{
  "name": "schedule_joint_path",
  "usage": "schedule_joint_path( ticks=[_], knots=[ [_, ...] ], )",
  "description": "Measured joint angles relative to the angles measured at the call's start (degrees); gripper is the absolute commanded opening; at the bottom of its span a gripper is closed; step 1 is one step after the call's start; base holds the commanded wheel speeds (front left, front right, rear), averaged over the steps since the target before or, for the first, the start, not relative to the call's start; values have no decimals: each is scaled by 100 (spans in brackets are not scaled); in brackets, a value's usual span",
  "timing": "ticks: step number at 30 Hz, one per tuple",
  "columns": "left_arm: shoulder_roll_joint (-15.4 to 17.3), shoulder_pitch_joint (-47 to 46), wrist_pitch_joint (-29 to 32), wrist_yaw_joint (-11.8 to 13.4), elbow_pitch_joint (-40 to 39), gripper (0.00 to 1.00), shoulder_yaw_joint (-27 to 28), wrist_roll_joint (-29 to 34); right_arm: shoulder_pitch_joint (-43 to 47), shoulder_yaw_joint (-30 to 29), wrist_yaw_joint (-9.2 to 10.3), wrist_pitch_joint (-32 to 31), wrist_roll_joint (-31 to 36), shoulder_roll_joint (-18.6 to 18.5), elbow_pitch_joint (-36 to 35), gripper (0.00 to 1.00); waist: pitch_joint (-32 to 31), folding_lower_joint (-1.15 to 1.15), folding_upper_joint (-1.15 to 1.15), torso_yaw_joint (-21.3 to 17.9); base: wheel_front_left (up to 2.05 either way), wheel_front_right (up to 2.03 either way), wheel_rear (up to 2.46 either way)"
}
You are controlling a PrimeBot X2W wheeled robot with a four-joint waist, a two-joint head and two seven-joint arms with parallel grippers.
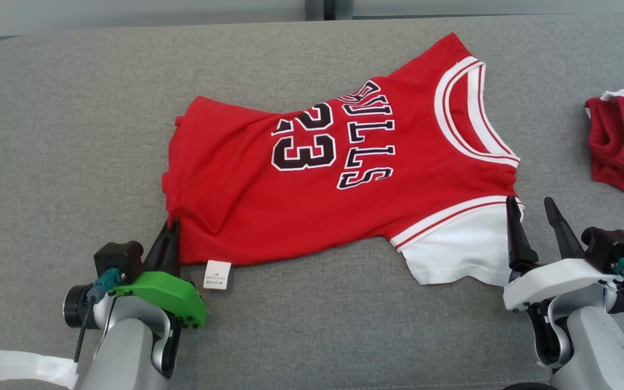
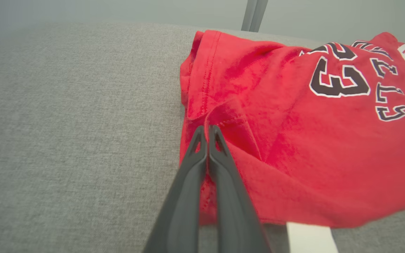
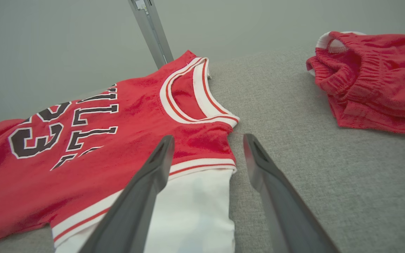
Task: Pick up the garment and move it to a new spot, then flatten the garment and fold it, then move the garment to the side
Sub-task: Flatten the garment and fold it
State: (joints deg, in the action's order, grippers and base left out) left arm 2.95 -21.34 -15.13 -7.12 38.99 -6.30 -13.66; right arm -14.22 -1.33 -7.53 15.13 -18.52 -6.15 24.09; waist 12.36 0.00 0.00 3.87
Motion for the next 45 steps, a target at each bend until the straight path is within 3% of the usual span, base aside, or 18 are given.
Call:
schedule_joint_path(
  ticks=[11, 12, 13, 14, 24, 35, 45],
  knots=[
    [26, -98, 0, 342, 452, 0, 658, 230, -15, -88, 0, 0, -3, 22, -16, 100, 28, 0, 0, -424, 0, 0, 0],
    [22, -26, 0, 360, 435, 5, 697, 248, -2, -104, 0, 0, -3, 26, -8, 100, -10, 0, 0, -429, 0, 0, 0],
    [22, 44, 0, 360, 419, 47, 732, 276, 20, -121, 1, 0, -2, 32, -4, 100, -53, 0, 0, -427, 0, 0, 0],
    [20, 102, 0, 357, 410, 100, 764, 277, 43, -136, 0, 0, -2, 40, -4, 100, -97, 0, 0, -420, 0, 0, 0],
    [0, 779, 0, 369, -372, 100, 1023, 308, 257, -214, 0, 1, 219, 121, -112, 100, -510, 0, 0, -231, 0, 0, 0],
    [-12, 1571, 0, 447, -1137, 100, 608, 191, 738, -332, 0, 0, 946, 258, -290, 100, -990, 0, 0, -109, 0, 0, 0],
    [-12, 1969, 0, 508, -1471, 100, 371, 229, 1074, -294, 0, 0, 1099, 315, -343, 100, -1278, 0, 0, -134, 0, 0, 0]
  ],
)
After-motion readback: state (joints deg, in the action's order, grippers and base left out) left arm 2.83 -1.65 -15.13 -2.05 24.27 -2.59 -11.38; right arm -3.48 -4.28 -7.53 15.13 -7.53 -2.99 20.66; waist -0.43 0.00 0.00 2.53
